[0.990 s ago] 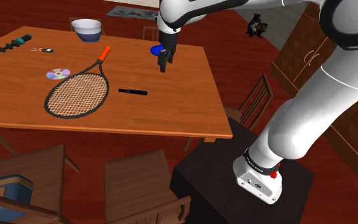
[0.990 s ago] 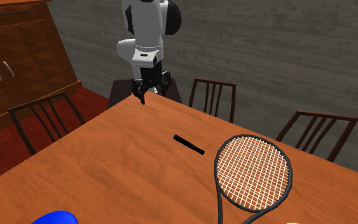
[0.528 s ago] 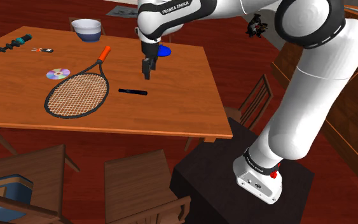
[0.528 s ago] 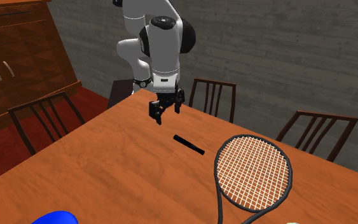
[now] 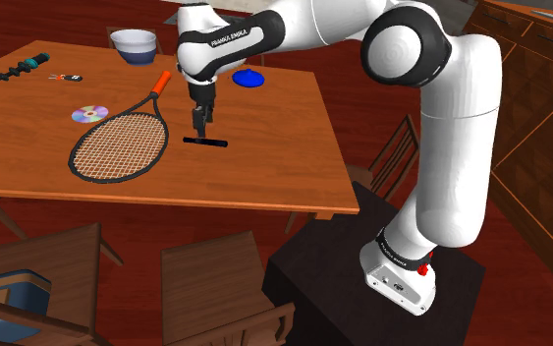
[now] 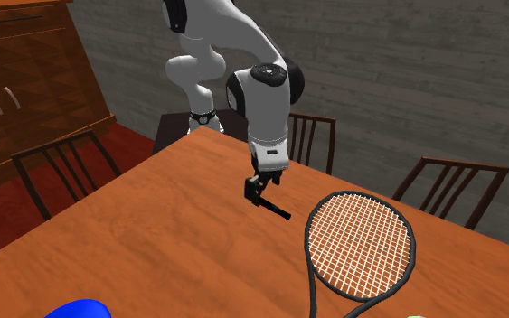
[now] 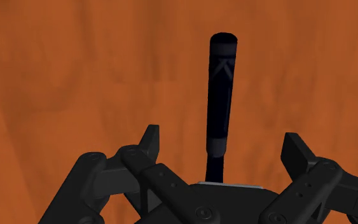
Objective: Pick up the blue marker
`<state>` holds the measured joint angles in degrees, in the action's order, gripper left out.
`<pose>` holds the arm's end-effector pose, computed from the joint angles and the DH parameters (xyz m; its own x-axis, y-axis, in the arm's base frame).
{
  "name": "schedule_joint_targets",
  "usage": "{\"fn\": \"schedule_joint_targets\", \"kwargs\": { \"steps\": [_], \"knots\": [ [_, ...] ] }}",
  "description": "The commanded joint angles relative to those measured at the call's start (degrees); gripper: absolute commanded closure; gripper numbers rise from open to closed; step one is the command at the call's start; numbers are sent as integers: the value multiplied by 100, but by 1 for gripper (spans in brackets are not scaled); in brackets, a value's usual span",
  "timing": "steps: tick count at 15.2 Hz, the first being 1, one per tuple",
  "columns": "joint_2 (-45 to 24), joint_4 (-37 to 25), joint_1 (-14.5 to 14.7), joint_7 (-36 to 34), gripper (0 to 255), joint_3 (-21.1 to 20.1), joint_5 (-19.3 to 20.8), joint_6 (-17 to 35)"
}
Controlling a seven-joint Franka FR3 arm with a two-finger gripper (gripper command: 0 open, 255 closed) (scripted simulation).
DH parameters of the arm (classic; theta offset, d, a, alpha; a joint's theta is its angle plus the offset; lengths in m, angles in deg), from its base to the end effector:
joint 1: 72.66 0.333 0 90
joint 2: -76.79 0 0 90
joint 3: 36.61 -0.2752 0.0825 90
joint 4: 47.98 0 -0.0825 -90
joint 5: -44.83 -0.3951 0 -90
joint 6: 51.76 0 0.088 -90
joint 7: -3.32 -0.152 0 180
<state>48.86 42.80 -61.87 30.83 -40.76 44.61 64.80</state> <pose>0.6484 0.1699 0.2656 0.7440 0.6681 -0.0151 0.6667 -0.7436 -0.0499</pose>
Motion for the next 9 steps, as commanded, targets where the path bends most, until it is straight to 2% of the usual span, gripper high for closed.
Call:
{"fn": "schedule_joint_targets", "kwargs": {
  "steps": [1, 9],
  "knots": [
    [-198, -152, 43, 19, 0, -32, 7, 33],
    [-419, 24, 48, 24, 0, -23, 19, 430]
  ]
}}
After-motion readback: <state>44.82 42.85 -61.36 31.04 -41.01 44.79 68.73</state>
